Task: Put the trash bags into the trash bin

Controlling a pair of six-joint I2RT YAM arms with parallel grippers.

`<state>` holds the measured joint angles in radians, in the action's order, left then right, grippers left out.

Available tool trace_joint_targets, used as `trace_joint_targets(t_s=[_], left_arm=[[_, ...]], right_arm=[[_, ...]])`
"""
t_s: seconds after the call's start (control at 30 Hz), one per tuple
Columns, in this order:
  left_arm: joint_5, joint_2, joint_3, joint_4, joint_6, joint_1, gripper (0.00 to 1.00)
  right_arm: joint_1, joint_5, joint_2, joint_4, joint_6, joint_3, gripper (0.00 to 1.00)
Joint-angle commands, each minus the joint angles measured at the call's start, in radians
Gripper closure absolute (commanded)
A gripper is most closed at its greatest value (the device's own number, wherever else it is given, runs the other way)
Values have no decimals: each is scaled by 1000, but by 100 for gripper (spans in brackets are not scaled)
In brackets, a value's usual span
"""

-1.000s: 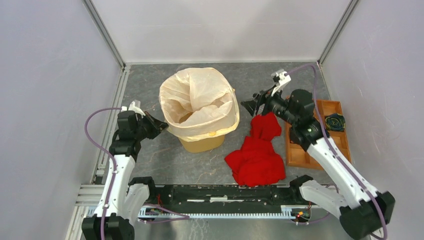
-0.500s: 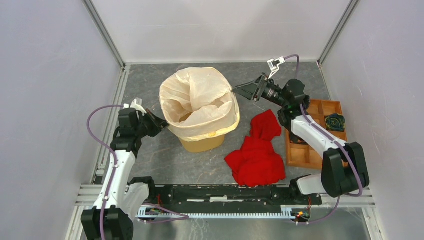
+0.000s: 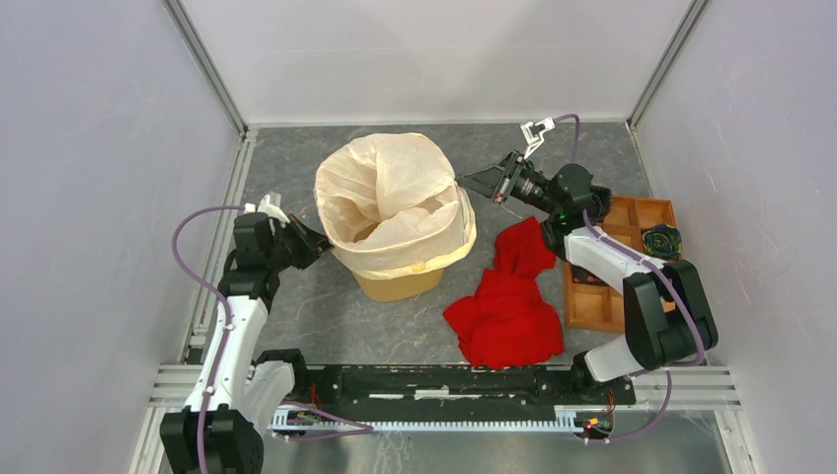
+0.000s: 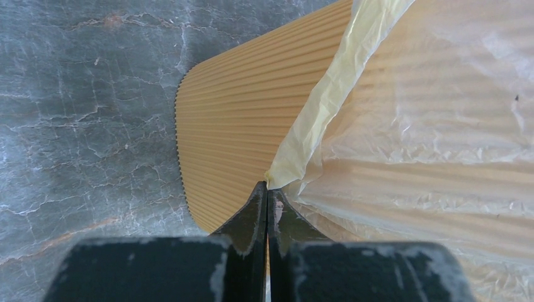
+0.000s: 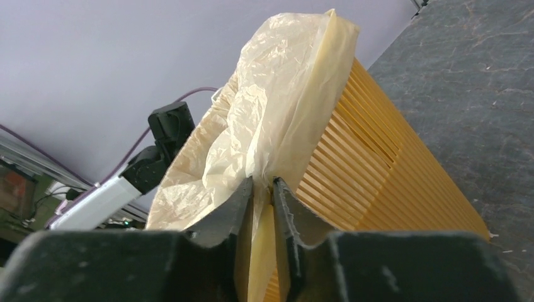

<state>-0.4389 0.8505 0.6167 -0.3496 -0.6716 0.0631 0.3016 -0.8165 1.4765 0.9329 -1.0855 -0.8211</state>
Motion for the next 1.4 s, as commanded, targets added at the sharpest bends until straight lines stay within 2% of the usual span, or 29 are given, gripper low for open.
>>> trace_joint_targets(t_s=[0.0, 0.17, 0.37, 0.5, 0.6, 0.73, 0.83, 0.93, 1.03, 1.13, 1.27, 1.37], left_arm=[[-33, 17, 28, 66, 18, -1, 98], [-1, 52, 29, 99, 21, -1, 98], [24, 126, 19, 148, 29, -2, 98], [-3, 137, -23, 203, -6, -3, 98], [-13, 128, -64, 215, -19, -3, 98], [-29, 97, -110, 216, -44, -5, 98], [-33, 73, -148, 227, -68, -15, 98], [-27, 61, -160, 212, -78, -15, 98], [-20, 53, -126, 163, -60, -16, 95], [31, 37, -75, 97, -30, -15, 88], [60, -2, -47, 72, -35, -15, 80], [27, -22, -57, 84, -60, -15, 78]], right_arm=[[16, 12, 32, 84, -1, 19, 84], [15, 70, 45, 39, 59, 42, 88], [13, 82, 142, 109, 40, 61, 89], [18, 80, 171, 125, 61, 77, 85], [26, 94, 176, 55, 135, 72, 82], [70, 99, 177, -115, 260, 15, 73], [101, 107, 173, -149, 293, 4, 68], [86, 110, 142, -265, 373, 1, 61], [13, 126, 55, -354, 414, 65, 51], [-53, 79, -22, -412, 430, 119, 46], [-67, 50, -152, -529, 495, 165, 32], [-67, 36, -259, -606, 541, 207, 21]])
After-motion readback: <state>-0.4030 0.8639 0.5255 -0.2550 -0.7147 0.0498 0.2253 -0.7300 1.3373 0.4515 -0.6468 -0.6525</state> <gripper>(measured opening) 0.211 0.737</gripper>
